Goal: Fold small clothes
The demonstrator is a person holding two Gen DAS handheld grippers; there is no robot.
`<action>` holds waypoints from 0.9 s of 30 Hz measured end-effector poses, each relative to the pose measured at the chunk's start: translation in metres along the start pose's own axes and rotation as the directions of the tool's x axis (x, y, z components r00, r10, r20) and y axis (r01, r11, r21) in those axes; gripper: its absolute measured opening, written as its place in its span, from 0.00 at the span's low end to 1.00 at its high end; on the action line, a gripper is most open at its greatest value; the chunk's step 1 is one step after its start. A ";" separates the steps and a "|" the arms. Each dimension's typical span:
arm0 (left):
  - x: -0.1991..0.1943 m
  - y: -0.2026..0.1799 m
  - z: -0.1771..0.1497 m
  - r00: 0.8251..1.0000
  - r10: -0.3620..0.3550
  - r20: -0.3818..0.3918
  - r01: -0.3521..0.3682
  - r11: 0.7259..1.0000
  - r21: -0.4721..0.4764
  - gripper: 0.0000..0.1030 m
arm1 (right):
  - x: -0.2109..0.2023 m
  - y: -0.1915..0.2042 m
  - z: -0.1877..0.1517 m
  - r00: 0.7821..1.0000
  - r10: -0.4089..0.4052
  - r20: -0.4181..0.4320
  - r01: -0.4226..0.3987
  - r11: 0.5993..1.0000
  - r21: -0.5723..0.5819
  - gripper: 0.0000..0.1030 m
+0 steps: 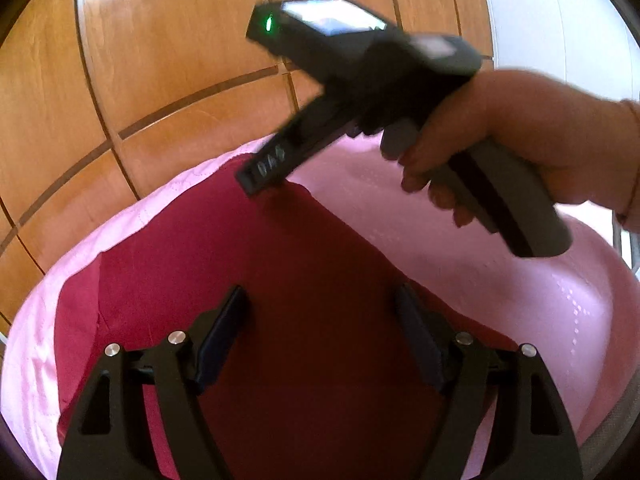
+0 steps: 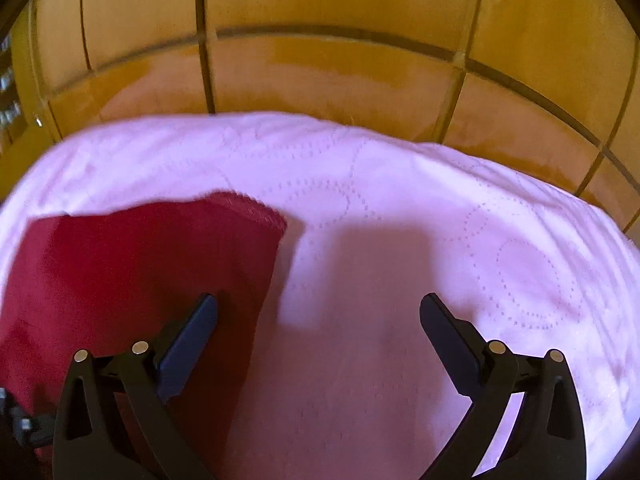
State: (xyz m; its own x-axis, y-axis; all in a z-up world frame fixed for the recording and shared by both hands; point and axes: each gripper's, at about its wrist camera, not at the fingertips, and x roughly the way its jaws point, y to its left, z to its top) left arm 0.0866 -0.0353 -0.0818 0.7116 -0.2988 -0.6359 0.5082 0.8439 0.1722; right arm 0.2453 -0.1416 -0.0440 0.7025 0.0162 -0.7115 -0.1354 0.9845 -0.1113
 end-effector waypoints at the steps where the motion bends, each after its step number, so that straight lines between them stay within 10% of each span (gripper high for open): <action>1: -0.001 0.001 -0.001 1.000 -0.006 0.004 0.007 1.000 -0.005 0.73 | 0.006 0.001 -0.002 1.000 -0.023 -0.014 0.023 1.000 0.005 0.97; 7: -0.001 -0.004 -0.006 1.000 -0.009 0.030 0.009 1.000 0.002 0.73 | 0.041 -0.023 -0.012 0.996 0.006 -0.089 0.014 0.975 0.221 0.97; 16: -0.002 0.001 -0.008 0.998 -0.031 0.049 0.031 0.999 -0.018 0.75 | 0.034 -0.020 -0.017 0.998 -0.012 -0.060 0.026 0.973 0.227 0.97; 27: -0.044 0.042 -0.010 0.986 -0.133 0.100 0.155 0.951 -0.268 0.80 | 0.003 -0.026 -0.017 1.000 -0.003 -0.006 0.005 0.961 0.276 0.97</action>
State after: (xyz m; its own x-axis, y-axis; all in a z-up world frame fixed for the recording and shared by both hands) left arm 0.0719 0.0173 -0.0539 0.6827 -0.4514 -0.5746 0.4640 0.8753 -0.1364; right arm 0.2391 -0.1697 -0.0547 0.6988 0.0120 -0.7152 0.0658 0.9945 0.0810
